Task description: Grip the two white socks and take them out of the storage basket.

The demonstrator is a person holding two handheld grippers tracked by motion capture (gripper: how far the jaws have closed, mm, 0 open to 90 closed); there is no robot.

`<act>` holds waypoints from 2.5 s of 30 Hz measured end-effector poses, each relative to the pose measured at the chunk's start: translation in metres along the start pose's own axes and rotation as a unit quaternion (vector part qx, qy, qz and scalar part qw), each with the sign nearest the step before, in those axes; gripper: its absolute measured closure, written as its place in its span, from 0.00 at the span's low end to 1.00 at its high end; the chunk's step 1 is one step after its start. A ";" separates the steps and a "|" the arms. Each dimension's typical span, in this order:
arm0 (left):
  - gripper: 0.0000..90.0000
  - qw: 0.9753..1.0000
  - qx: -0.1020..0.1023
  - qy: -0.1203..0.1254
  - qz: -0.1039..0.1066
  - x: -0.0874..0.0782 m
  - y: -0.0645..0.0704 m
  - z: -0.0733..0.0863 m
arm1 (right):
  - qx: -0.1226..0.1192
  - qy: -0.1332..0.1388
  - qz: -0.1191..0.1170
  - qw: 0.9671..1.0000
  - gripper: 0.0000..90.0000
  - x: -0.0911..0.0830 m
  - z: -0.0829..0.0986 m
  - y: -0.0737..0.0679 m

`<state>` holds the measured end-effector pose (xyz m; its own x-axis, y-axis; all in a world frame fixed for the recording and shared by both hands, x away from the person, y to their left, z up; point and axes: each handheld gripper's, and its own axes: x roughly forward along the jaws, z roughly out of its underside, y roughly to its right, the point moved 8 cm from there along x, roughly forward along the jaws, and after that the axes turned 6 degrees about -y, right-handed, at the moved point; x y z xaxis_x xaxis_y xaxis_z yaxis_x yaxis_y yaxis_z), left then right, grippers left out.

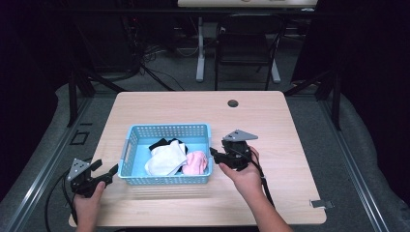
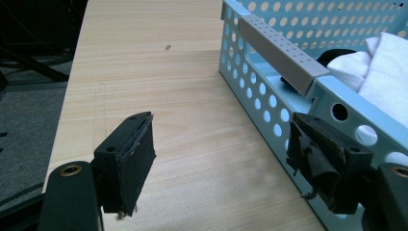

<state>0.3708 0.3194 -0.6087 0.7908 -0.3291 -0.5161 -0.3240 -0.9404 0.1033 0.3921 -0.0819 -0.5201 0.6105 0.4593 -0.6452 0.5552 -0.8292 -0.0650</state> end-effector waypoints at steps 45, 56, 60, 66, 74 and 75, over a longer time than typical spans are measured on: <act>0.27 1.000 0.002 0.000 0.003 0.001 0.000 -0.001 | -0.023 -0.158 -0.066 0.985 0.78 0.110 -0.031 -0.067; 0.27 1.000 0.002 0.000 0.004 0.001 0.000 -0.001 | 0.006 -0.185 -0.073 0.980 0.79 0.124 -0.024 -0.068; 0.27 1.000 0.002 0.000 0.003 0.001 0.000 -0.001 | 0.013 -0.189 -0.080 0.978 0.85 0.127 -0.021 -0.071; 0.27 1.000 0.002 0.000 0.003 0.001 0.000 -0.001 | 0.007 -0.184 -0.088 0.979 0.97 0.124 -0.022 -0.075; 0.27 1.000 0.002 0.000 0.002 0.001 0.000 -0.001 | -0.009 -0.150 -0.091 0.984 0.98 0.114 -0.027 -0.080; 0.27 1.000 0.002 0.000 0.002 0.001 0.000 -0.001 | -0.015 -0.145 -0.089 0.985 0.98 0.112 -0.028 -0.081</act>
<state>0.3718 0.3188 -0.6084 0.7892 -0.3336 -0.5156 -0.3297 -0.9385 0.1025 0.4313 0.0453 -0.5656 0.3173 0.4829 -0.8161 0.6585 -0.7315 -0.1768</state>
